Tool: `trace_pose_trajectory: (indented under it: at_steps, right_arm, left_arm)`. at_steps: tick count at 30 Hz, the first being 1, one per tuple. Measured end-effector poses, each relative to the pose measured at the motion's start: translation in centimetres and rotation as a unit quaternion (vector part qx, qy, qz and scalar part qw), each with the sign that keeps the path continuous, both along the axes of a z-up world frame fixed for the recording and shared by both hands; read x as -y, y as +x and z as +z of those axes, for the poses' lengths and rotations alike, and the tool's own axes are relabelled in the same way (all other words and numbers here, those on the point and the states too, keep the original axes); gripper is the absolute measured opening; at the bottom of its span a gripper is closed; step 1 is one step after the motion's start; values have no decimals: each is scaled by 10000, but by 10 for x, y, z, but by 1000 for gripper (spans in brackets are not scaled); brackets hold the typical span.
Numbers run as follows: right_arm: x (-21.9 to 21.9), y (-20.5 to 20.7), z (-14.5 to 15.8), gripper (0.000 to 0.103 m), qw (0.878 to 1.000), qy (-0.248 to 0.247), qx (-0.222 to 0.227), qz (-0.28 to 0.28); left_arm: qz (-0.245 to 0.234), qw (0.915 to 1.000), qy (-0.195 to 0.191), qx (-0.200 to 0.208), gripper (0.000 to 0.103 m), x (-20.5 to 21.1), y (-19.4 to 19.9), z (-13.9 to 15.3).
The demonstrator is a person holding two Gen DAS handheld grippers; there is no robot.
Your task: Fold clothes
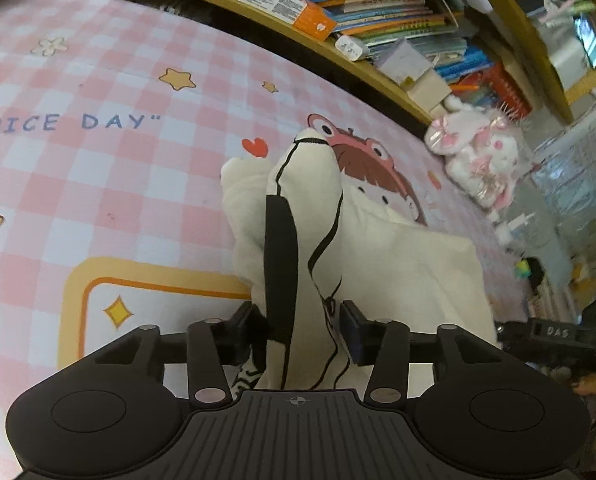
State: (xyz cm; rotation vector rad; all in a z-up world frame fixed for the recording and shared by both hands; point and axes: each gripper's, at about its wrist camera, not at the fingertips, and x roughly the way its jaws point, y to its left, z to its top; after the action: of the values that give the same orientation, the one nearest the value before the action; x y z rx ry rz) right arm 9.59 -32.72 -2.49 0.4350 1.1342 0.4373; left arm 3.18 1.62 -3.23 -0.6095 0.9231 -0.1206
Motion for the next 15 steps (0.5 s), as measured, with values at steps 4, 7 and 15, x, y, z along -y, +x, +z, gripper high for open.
trace_pose_trajectory:
  at_steps: [4, 7, 15]
  right_arm:
    - [-5, 1, -1, 41, 10000, 31, 39, 4]
    - [-13, 2, 0, 40, 9999, -43, 107, 88]
    - [-23, -1, 2, 18, 9985, -141, 369, 371]
  left_arm:
    - [9, 10000, -13, 36, 46, 2, 4, -1]
    - [2, 10000, 21, 58, 42, 5, 7, -2]
    - [-14, 9997, 87, 236, 19, 8, 6, 4]
